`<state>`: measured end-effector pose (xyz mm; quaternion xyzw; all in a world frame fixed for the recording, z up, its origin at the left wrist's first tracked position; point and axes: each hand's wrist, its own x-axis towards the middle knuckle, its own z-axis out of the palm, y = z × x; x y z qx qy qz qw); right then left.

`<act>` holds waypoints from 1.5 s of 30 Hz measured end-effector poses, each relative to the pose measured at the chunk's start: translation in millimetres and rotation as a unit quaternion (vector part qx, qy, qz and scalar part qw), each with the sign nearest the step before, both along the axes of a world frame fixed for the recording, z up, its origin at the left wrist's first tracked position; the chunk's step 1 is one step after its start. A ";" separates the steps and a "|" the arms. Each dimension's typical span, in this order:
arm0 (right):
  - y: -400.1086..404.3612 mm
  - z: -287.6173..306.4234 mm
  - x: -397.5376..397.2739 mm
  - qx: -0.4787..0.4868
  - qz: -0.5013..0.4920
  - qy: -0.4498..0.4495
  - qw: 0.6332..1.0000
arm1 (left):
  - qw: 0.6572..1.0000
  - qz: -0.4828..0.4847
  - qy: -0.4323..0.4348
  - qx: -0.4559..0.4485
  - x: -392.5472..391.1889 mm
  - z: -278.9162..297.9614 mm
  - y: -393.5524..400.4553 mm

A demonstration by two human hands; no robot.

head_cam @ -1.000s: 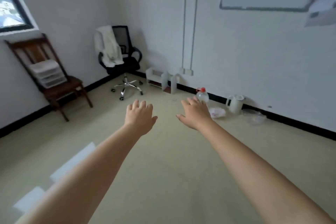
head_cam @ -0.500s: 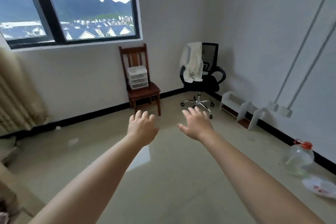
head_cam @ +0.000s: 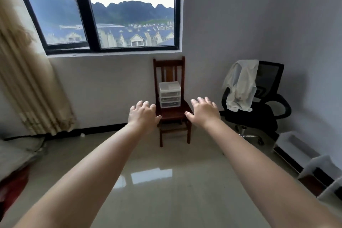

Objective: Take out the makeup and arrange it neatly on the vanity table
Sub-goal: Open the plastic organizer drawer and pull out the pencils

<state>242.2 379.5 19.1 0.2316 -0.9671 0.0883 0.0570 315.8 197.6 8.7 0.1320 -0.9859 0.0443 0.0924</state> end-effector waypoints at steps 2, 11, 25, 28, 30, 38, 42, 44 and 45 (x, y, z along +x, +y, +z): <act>-21.8 -6.4 -46.8 0.008 0.011 -0.001 1.000 | 1.000 0.016 0.000 0.006 -43.5 -6.9 -25.3; -132.5 -24.7 -272.2 0.035 0.015 -0.030 0.999 | 0.998 0.045 -0.039 0.006 -257.9 -20.3 -152.8; -251.4 -80.1 -617.1 0.056 0.024 -0.082 0.995 | 0.995 0.055 -0.083 0.007 -575.5 -66.0 -296.7; -278.9 -90.5 -699.5 0.068 0.025 -0.100 0.992 | 0.992 0.078 -0.096 0.018 -644.5 -75.7 -328.1; -300.4 -99.7 -746.6 0.067 0.027 -0.108 0.991 | 0.991 0.086 -0.104 0.024 -686.1 -84.2 -346.4; -375.0 -191.0 -867.5 0.049 -0.007 -0.202 0.978 | 0.983 0.038 -0.173 0.056 -819.4 -161.2 -408.1; -393.5 -253.5 -886.6 -0.022 -0.114 -0.299 0.947 | 0.971 -0.010 -0.222 0.091 -876.7 -210.2 -430.7; -400.6 -287.5 -888.5 -0.084 -0.182 -0.353 0.914 | 0.964 -0.044 -0.234 0.116 -899.9 -236.3 -436.2; -404.4 -304.8 -887.6 -0.111 -0.214 -0.383 0.892 | 0.960 -0.061 -0.241 0.126 -909.9 -249.0 -438.1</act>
